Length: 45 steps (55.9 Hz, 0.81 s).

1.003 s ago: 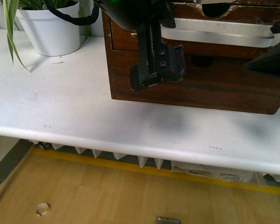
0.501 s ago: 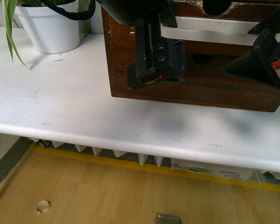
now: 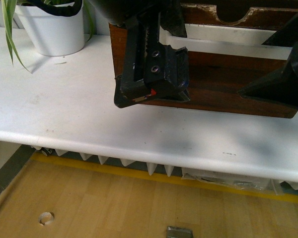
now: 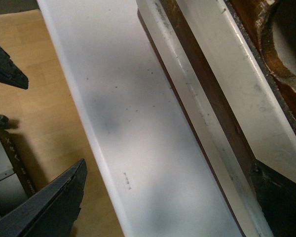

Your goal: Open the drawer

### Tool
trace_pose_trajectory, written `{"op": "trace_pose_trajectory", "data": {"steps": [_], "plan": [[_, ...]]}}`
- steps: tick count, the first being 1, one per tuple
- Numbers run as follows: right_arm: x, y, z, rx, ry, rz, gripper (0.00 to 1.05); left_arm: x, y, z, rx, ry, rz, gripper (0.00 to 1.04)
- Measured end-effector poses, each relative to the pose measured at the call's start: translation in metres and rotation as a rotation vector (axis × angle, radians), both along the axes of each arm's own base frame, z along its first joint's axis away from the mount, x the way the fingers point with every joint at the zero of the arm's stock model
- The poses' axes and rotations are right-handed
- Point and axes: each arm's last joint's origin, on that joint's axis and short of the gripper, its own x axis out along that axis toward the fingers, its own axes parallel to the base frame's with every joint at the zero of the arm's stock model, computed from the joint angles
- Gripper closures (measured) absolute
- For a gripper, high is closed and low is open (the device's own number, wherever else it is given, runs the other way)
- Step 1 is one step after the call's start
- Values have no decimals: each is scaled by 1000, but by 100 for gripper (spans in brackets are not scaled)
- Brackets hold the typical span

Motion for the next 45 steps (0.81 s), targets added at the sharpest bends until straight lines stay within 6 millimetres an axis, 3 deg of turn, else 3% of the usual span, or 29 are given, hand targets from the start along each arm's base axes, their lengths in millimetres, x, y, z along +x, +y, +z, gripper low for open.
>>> {"op": "trace_pose_trajectory", "data": {"steps": [13,26,36,45], "plan": [[-33,7,1,30,36,80,9,-31,10,2,29,38,-60,6],[-47,6,3,42,15,82,9,-45,15,-1,9,1,-68,6],[-59,-4,9,117,-17,37,9,-59,21,-2,-105,-44,-28,6],[-78,-22,14,185,-89,-50,9,-80,36,12,-261,-127,46,6]]}}
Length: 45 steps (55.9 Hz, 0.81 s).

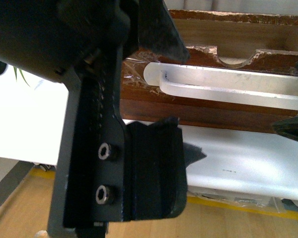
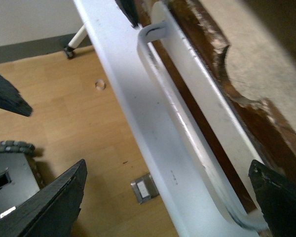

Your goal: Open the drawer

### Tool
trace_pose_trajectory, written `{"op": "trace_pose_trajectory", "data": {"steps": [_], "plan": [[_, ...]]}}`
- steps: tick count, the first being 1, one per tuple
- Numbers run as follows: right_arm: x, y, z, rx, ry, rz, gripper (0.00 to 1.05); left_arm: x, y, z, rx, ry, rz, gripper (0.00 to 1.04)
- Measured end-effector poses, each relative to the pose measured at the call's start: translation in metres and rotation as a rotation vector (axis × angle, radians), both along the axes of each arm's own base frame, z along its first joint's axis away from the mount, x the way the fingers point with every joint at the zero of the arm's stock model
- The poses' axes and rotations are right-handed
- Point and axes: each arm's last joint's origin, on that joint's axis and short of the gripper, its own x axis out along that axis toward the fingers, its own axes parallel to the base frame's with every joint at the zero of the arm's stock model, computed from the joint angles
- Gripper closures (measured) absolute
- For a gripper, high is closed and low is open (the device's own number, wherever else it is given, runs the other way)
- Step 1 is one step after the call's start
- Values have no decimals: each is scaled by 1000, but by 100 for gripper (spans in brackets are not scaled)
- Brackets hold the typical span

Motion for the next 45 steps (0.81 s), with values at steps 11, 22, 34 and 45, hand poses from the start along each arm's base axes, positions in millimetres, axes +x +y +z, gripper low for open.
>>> {"op": "trace_pose_trajectory", "data": {"steps": [11,22,34,45], "plan": [[-32,-19,0,73,-122,-184,9,-20,37,7,-194,-111,258,6],[-77,-38,-17,166,-222,-427,9,-53,90,-5,-427,-143,599,6],[-118,-48,-28,235,-260,-580,9,-97,119,-24,-644,-74,828,6],[-125,-51,-40,308,-298,-711,9,-132,131,-40,-745,-13,1010,6]]}}
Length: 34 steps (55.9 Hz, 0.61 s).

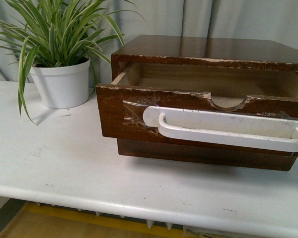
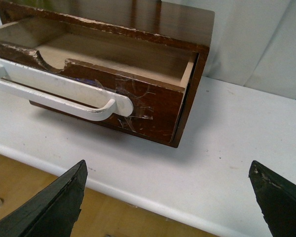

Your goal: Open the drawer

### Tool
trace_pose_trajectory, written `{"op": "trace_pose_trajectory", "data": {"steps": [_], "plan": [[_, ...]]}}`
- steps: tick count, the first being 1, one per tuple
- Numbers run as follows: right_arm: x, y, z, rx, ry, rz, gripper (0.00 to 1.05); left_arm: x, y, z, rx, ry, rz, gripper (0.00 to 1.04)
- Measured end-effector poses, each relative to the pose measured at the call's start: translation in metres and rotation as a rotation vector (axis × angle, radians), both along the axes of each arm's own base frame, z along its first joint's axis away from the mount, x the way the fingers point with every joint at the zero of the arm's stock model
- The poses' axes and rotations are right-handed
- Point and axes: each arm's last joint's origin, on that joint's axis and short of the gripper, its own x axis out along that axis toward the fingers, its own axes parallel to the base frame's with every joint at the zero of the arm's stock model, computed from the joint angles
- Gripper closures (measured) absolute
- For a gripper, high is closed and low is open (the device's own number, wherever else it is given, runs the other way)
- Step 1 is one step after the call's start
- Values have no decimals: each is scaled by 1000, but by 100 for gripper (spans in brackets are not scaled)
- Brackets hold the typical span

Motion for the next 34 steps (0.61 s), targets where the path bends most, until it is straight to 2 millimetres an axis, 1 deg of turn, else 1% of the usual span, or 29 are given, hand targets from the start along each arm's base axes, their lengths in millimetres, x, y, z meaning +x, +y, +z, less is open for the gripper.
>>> {"op": "trace_pose_trajectory", "data": {"steps": [4,15,18,19,22,24,26,27,28,30,31,34], "plan": [[0,-1,-3,24,-7,-48,9,-3,1,-4,-23,16,15,6],[0,-2,-3,51,-14,-61,9,-3,2,-4,-42,13,26,7],[0,-2,-4,67,-84,-117,16,-5,3,-6,-48,-67,103,15],[0,-2,-6,79,-119,-146,21,-7,4,-9,-56,-105,134,20],[0,-2,-9,99,-152,-165,33,-10,6,-12,-67,-147,153,31],[0,-2,-10,103,-156,-164,38,-10,7,-13,-70,-155,158,36],[-1,-1,-12,107,-158,-160,45,-10,8,-15,-71,-158,160,43],[-1,-1,-12,108,-158,-160,47,-10,9,-16,-70,-158,158,47],[-1,-1,-14,109,-158,-161,50,-10,9,-17,-71,-158,158,49],[0,-1,-16,111,-153,-160,58,-10,10,-20,-70,-154,160,56],[0,-1,-17,111,-152,-160,59,-10,11,-21,-70,-153,156,58],[0,-1,-21,112,-146,-161,70,-10,15,-25,-73,-148,125,69]]}}
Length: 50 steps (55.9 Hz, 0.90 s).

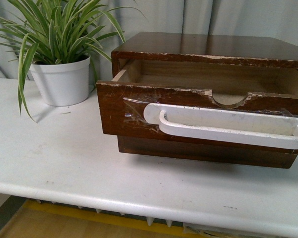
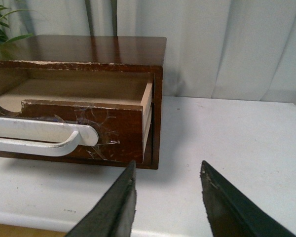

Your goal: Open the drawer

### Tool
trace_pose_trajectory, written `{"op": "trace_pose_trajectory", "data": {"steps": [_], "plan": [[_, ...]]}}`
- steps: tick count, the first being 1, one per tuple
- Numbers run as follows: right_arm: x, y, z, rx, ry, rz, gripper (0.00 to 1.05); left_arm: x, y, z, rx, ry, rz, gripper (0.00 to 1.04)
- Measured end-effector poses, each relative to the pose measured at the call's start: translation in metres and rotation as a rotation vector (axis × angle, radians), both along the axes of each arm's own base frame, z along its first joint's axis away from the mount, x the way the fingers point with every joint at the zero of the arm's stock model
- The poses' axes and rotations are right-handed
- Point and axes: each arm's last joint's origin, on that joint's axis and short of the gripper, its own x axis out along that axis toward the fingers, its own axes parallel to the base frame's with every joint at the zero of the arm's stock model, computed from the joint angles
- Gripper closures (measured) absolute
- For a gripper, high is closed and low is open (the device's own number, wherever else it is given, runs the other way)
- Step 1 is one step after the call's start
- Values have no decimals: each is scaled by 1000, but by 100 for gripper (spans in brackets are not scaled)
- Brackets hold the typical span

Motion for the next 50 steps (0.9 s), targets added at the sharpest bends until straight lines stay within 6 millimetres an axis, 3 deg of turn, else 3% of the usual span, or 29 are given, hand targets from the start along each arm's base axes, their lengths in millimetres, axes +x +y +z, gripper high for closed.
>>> {"op": "trace_pose_trajectory", "data": {"steps": [11,27,30,48,50], "plan": [[0,0,-4,3,-8,-2,104,0,6,-6,-6,-2,39,101],[0,0,-20,4,-8,-3,103,-1,7,-17,-3,-3,40,101],[0,0,-20,4,-8,-3,103,-1,7,-24,-3,-5,40,101],[-1,0,-20,4,-10,-3,103,-1,7,-24,-4,-9,40,101],[-1,0,-20,4,-10,-3,103,-1,7,-24,-4,-9,40,97]]}}
